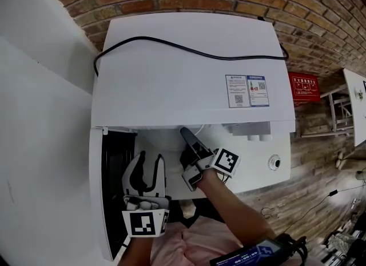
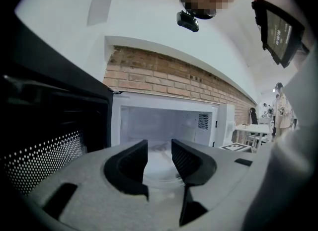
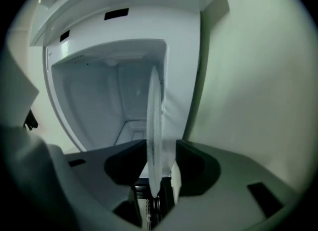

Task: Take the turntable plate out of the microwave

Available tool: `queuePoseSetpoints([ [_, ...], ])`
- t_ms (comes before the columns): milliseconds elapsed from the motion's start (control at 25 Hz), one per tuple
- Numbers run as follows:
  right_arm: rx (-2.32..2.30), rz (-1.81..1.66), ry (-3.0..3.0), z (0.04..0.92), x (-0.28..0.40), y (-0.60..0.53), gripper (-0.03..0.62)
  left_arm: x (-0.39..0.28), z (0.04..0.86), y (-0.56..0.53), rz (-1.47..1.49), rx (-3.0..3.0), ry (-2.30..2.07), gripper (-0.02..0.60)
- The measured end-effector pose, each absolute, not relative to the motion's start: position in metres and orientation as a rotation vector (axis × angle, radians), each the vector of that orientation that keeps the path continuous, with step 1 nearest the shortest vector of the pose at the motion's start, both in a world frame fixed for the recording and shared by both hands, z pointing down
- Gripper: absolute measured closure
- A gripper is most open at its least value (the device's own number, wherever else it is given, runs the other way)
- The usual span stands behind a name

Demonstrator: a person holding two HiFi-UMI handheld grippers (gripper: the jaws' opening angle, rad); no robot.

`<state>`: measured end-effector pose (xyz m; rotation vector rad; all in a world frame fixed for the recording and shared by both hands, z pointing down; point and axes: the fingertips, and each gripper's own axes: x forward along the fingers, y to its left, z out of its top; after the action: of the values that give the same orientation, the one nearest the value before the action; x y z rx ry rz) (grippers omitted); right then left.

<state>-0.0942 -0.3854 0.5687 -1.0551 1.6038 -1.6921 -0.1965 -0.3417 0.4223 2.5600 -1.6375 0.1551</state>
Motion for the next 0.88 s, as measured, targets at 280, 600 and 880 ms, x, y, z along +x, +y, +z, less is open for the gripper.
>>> queuePoseSetpoints([
  [280, -1.042, -1.638, 1.714, 0.557, -0.096, -0.383, 0.559, -0.197, 0.421, -0.34, 0.157, 2.558, -1.652, 0.423],
  [600, -1.014, -1.632, 1.751, 0.553, -0.097, -0.36, 0.556, -0.195, 0.42, -0.341, 0.153, 2.556, -1.662, 0.423],
  [880, -0.912, -1.587, 1.815, 0.555, -0.102, -0.384, 0.472, -0.191, 0.42, -0.339, 0.17, 2.557, -1.663, 0.423],
])
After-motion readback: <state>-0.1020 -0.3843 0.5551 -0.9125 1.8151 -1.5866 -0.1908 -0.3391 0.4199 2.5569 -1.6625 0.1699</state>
